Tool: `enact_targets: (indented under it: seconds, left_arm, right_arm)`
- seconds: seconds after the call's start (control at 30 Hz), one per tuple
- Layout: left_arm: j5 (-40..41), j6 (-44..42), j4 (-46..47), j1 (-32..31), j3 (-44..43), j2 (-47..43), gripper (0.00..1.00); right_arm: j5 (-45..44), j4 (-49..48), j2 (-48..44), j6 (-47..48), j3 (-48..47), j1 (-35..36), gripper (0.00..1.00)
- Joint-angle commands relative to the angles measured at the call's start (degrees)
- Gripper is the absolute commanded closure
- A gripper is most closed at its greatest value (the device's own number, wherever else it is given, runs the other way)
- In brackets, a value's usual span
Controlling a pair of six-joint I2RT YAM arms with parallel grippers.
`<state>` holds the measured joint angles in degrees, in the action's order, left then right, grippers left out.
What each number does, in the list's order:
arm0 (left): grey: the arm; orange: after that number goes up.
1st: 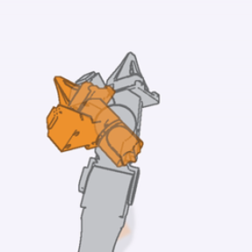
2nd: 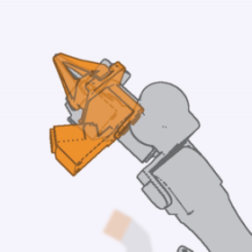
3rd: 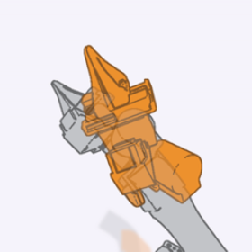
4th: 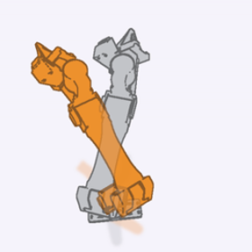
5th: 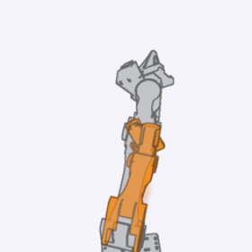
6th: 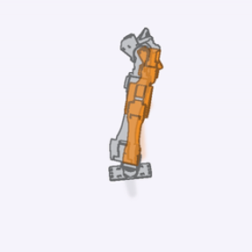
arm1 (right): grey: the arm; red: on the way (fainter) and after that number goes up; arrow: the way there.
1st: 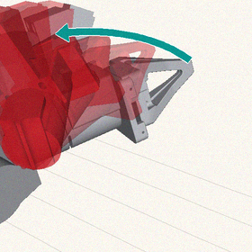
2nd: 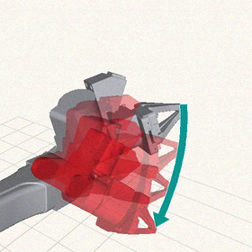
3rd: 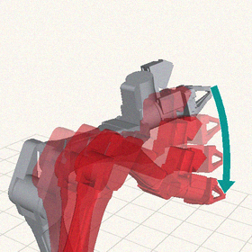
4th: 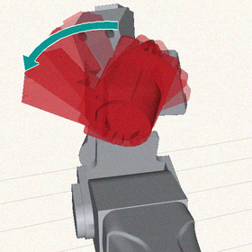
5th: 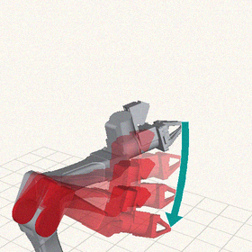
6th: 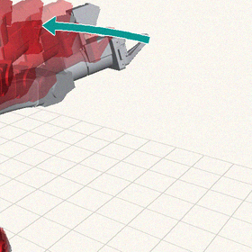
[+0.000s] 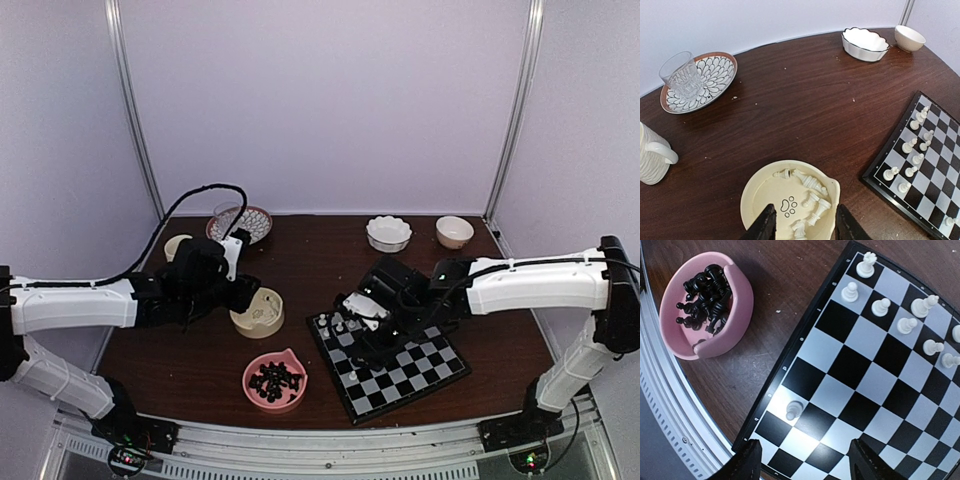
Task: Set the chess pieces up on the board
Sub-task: Pick up the pawn from the chessboard.
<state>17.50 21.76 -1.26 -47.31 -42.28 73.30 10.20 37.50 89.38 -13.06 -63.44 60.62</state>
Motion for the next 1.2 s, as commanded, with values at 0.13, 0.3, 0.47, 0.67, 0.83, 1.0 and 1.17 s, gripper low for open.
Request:
enact_targets:
  seconds: [0.13,0.3,0.47,0.67,0.83,1.0,1.17]
  left_arm:
    - [-2.5,-1.4,2.8,0.1,1.2,-1.2,0.60]
    - [-2.8,-1.4,2.8,0.1,1.2,-1.2,0.60]
    - [-3.1,-1.4,2.8,0.2,1.2,-1.1,0.60]
    - [-3.4,-1.5,2.4,0.1,1.1,-1.4,0.60]
    - [-3.7,-1.5,2.4,0.1,1.2,-1.8,0.60]
    - [-4.0,-1.5,2.3,0.1,1.1,-1.8,0.60]
    - [-4.0,-1.5,2.3,0.1,1.1,-1.8,0.60]
  right_arm:
    - [2.7,1.1,5.4,0.6,-2.8,2.2,0.51]
    - [1.9,0.9,7.7,0.6,-3.6,2.5,0.54]
    - [0.7,1.1,9.6,1.0,-4.5,2.6,0.56]
    - [0.4,1.6,11.5,1.4,-5.7,2.9,0.61]
    - [-0.1,2.2,12.7,1.7,-6.4,3.1,0.65]
    - [-0.6,2.3,13.4,1.7,-6.8,3.2,0.74]
    - [-0.9,2.9,14.1,1.8,-7.1,3.2,0.79]
